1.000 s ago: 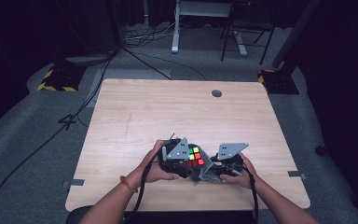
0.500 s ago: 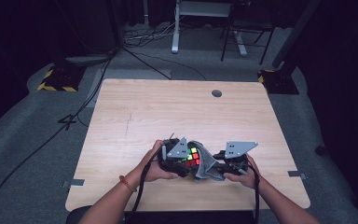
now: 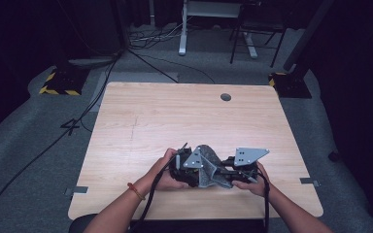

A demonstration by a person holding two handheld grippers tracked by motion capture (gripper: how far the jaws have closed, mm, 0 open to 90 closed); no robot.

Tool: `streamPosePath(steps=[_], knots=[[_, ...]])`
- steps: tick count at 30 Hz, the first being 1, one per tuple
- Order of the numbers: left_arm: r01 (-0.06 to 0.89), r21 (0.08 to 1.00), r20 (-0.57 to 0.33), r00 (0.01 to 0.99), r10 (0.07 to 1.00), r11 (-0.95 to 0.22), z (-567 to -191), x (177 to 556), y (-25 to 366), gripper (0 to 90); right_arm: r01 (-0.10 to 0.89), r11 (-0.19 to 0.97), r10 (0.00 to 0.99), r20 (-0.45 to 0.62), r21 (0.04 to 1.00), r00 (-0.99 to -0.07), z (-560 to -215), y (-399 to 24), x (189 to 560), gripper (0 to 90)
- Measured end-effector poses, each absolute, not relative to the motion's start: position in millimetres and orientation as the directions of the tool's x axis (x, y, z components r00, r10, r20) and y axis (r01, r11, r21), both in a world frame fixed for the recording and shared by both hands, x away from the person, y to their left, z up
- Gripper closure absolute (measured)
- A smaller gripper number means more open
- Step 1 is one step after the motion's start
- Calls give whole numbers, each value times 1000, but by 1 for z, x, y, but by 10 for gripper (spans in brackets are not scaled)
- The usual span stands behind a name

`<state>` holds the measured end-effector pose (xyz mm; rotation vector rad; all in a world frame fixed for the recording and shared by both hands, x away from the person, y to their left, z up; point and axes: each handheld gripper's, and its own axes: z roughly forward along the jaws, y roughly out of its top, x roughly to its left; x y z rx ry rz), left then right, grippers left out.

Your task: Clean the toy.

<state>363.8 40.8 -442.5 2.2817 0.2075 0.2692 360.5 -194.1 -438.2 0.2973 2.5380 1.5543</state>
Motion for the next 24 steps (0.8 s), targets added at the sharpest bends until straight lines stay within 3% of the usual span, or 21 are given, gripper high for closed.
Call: streamPosePath(steps=[9,14,24], knots=[[39,824,123,962,245,-565,-422,359,55,333,207,504,302,54,839,-952,-455,-200,379,793],[37,856,113,960,256,-516,-417,358,58,334,205,549,292,44,810,-956,-462,-194,380,792],[75,862,63,965,253,-501,-423,363,59,317,220,471,226,124,854,-966,-461,-196,377,793]])
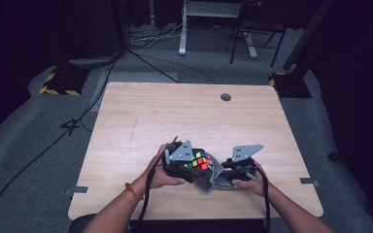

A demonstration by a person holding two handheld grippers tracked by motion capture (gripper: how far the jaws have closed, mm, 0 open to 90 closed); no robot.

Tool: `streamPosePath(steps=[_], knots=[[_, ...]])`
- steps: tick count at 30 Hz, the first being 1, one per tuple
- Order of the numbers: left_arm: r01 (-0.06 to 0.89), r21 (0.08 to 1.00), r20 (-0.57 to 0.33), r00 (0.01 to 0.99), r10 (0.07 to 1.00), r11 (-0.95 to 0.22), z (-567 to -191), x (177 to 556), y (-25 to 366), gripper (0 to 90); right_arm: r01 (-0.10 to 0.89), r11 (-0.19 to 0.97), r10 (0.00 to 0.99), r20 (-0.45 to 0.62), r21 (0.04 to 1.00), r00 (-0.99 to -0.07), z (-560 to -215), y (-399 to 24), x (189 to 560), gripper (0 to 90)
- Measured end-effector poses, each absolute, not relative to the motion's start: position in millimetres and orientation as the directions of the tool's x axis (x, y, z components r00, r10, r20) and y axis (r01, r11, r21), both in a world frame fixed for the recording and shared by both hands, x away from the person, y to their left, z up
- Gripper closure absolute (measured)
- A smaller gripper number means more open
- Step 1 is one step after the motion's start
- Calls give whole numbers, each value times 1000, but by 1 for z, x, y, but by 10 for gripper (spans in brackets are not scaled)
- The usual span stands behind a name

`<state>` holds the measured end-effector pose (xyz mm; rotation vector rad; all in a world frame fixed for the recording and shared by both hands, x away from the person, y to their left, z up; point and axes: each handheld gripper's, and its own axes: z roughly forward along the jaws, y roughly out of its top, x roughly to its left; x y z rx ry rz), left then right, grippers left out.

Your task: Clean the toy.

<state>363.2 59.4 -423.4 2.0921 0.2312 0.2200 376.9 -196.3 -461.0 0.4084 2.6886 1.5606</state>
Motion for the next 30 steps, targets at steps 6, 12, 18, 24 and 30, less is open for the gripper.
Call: streamPosePath(steps=[6,12,18,24,30], knots=[[79,852,60,967,248,-517,-425,364,60,310,213,455,234,115,865,-966,-458,-197,376,794],[75,831,63,972,227,-551,-428,365,61,310,212,447,234,115,869,-965,-457,-199,376,794],[65,796,82,973,214,-601,-431,366,59,316,216,455,238,116,864,-964,-459,-199,377,794],[59,786,90,974,208,-615,-434,366,59,322,221,458,241,119,861,-963,-459,-198,379,795],[59,760,102,973,208,-647,-438,367,57,326,224,447,254,117,866,-960,-459,-198,378,795]])
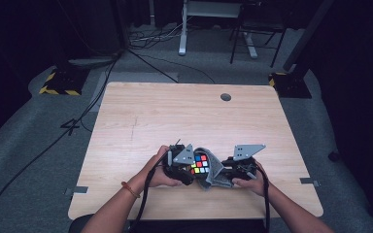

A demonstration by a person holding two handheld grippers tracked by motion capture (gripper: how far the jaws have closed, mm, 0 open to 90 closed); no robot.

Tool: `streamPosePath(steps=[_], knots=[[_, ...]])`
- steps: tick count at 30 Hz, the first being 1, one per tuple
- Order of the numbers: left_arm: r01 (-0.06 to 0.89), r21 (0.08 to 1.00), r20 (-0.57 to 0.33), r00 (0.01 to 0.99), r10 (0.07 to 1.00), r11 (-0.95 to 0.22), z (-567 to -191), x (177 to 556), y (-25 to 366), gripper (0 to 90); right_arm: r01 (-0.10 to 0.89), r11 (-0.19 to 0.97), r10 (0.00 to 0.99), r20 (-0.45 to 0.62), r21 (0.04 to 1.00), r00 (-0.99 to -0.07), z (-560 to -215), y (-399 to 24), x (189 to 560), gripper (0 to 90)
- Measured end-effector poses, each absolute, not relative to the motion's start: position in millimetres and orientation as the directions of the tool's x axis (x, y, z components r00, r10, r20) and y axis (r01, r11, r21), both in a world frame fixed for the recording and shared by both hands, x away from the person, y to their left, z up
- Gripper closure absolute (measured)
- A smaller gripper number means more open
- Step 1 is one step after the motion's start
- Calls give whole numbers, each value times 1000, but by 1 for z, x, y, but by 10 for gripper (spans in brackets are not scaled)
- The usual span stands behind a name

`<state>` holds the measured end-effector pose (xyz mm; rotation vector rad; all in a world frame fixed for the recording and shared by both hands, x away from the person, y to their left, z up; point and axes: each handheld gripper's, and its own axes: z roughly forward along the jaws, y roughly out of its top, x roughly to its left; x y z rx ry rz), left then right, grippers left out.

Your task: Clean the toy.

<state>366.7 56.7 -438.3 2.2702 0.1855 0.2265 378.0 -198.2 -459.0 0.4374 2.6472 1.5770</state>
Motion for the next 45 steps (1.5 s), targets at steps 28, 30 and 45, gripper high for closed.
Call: streamPosePath(steps=[28,30,45], knots=[[47,791,143,955,259,-610,-427,368,67,336,196,561,255,57,804,-965,-462,-187,374,788],[50,767,158,952,264,-639,-430,369,66,336,207,524,266,72,826,-961,-458,-192,375,789],[32,771,111,977,184,-636,-434,357,44,336,218,468,321,65,856,-945,-449,-203,378,789]])
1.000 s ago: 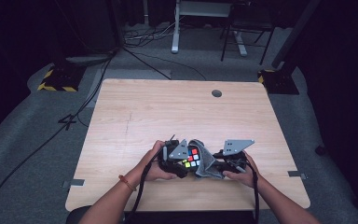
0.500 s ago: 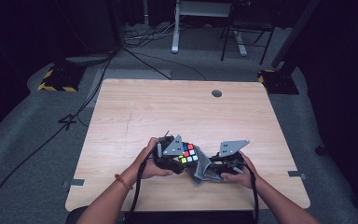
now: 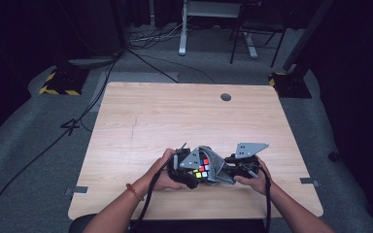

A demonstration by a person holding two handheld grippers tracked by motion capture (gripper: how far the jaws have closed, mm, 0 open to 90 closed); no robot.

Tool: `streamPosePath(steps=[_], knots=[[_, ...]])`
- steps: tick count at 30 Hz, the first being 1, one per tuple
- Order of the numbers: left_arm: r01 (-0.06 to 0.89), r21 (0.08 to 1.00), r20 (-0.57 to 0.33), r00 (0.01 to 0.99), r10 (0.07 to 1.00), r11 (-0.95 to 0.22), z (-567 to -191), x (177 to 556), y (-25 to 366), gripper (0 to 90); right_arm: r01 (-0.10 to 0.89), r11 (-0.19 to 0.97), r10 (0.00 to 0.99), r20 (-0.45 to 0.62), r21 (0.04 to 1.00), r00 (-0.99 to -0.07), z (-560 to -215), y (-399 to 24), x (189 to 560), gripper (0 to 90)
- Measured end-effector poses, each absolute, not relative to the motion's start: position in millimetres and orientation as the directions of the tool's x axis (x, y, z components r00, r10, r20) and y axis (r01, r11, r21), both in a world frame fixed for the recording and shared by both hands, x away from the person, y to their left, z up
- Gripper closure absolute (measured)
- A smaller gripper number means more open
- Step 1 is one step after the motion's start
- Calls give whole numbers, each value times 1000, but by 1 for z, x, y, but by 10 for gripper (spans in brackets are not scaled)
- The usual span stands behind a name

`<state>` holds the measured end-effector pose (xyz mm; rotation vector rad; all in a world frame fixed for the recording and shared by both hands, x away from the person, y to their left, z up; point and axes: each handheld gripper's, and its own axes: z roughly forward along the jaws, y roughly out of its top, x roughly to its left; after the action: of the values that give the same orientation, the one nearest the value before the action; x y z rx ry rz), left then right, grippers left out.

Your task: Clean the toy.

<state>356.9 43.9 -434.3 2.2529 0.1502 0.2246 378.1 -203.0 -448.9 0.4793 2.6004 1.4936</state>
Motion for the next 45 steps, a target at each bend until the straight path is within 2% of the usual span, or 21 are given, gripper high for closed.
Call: streamPosePath(steps=[5,11,19,24,29,35,41,45], knots=[[32,803,111,973,201,-595,-425,358,53,335,227,508,322,61,831,-945,-454,-199,379,789],[41,811,127,961,244,-583,-421,363,63,336,228,554,272,85,801,-959,-459,-193,378,787],[61,761,129,962,243,-645,-436,367,58,336,164,501,257,35,850,-966,-441,-195,365,786],[25,751,136,972,191,-660,-437,359,46,336,177,443,285,49,879,-957,-434,-203,368,786],[3,766,142,975,173,-643,-431,355,42,336,176,491,319,12,853,-948,-438,-204,371,786],[5,803,148,967,207,-597,-420,356,53,336,221,548,331,34,807,-943,-451,-199,378,786],[32,797,134,964,229,-603,-427,360,53,335,234,522,302,79,820,-950,-450,-198,375,785],[36,781,128,968,217,-624,-432,362,50,330,197,480,286,60,855,-956,-439,-199,369,787]])
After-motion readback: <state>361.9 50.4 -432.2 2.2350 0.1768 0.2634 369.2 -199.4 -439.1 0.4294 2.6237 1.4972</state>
